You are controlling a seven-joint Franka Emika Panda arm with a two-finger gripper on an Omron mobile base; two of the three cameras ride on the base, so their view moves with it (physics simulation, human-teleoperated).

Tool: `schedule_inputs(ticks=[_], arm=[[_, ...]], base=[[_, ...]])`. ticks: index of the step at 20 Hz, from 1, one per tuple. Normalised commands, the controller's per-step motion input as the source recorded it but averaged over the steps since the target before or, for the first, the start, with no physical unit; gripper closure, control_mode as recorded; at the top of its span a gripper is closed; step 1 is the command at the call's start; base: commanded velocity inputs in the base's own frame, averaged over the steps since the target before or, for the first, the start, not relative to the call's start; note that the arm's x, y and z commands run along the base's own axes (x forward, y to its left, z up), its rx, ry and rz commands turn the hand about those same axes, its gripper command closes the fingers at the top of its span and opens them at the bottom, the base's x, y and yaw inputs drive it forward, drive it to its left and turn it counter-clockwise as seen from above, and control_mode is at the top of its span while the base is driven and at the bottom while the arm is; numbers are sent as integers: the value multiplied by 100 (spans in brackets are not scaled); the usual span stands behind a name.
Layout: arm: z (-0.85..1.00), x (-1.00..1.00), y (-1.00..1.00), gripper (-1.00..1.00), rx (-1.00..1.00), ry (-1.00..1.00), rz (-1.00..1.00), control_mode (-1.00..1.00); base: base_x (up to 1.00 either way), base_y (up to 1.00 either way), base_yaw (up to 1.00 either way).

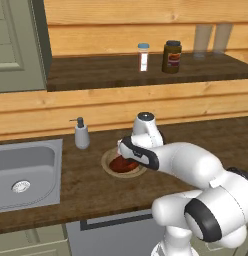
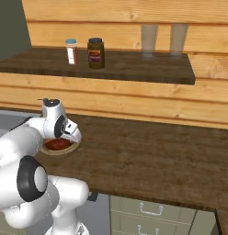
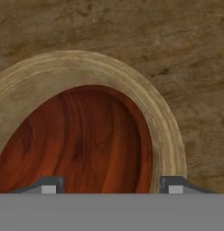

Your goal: Pick up the bowls on the counter and stack them on top of one another in the open cabinet. Place the smaller bowl on top of the larger bowl.

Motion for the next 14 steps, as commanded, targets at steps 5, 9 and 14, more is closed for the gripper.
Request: schedule_inputs(ticks=[5,9,14], arm=[[26,0,0,-100,-7,1,0,-100],[13,-1,-11,-100,0,0,0,-100],[-4,0,-35,-100,0,0,-1,-100]], base=[[0,0,0],[0,0,0],[0,0,0]])
